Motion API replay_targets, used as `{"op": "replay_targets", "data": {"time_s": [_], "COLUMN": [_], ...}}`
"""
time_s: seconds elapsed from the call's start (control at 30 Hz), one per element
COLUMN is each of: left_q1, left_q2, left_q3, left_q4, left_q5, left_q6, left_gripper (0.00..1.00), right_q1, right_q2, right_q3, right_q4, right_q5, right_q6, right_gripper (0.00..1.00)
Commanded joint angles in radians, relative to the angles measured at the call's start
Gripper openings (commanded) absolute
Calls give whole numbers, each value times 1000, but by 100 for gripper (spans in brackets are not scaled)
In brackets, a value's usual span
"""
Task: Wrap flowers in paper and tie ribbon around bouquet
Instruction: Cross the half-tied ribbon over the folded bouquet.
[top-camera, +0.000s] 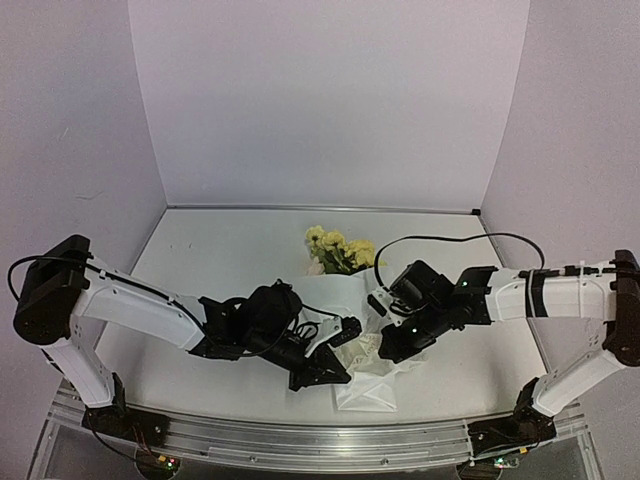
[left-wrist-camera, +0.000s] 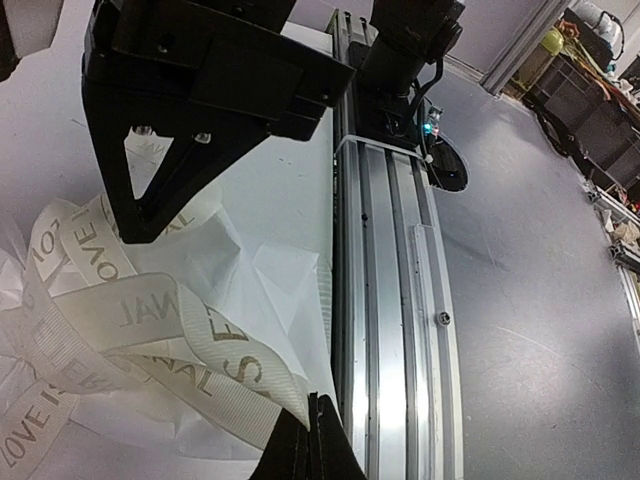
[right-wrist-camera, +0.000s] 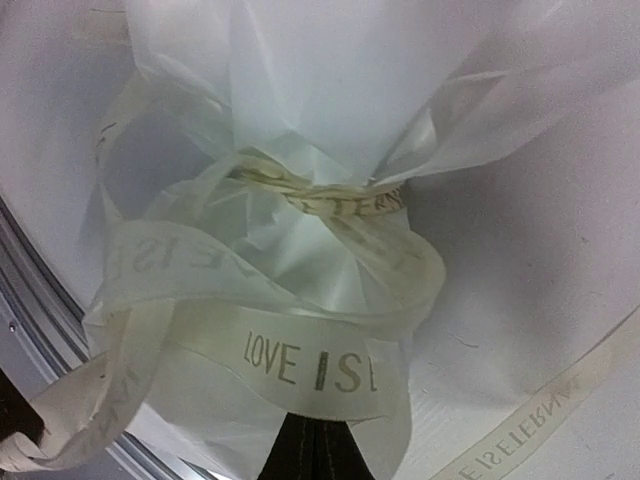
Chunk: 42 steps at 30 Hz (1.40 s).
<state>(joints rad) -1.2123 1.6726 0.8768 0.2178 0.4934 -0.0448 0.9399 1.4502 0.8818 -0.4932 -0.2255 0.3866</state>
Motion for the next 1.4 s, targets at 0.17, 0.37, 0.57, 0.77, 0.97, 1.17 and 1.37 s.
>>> {"op": "replay_targets", "data": {"time_s": [0.17, 0.37, 0.57, 0.77, 0.97, 1.17, 1.37], "left_q1": [-2, -4, -3, -4, -3, 9, 59], "left_q2": [-28, -83, -159, -254, -234, -208, -179], "left_q3": [-22, -69, -165, -235, -175, -125, -89], "left_q4": [62, 81, 112, 127, 88, 83, 36], "left_q5": [-33, -70, -173, -232, -263, -426, -555], "left_q6": [-30, -49, -108, -137, -119, -153, -219], "left_gripper": [4, 16, 19, 21, 23, 37, 34], "right_q1": [18, 19, 19, 20, 19, 19, 20], "right_q2": [69, 73, 73, 75, 76, 73, 63], "right_q3": [6, -12, -23, -20, -18, -19, -21], "right_q4": [156, 157, 170, 171, 171, 172, 171], "right_q5": [-16, 38, 43, 41, 48, 46, 45], "right_q6": [52, 74, 82, 86, 80, 84, 79], "right_gripper": [0, 0, 0, 0, 0, 0, 0]}}
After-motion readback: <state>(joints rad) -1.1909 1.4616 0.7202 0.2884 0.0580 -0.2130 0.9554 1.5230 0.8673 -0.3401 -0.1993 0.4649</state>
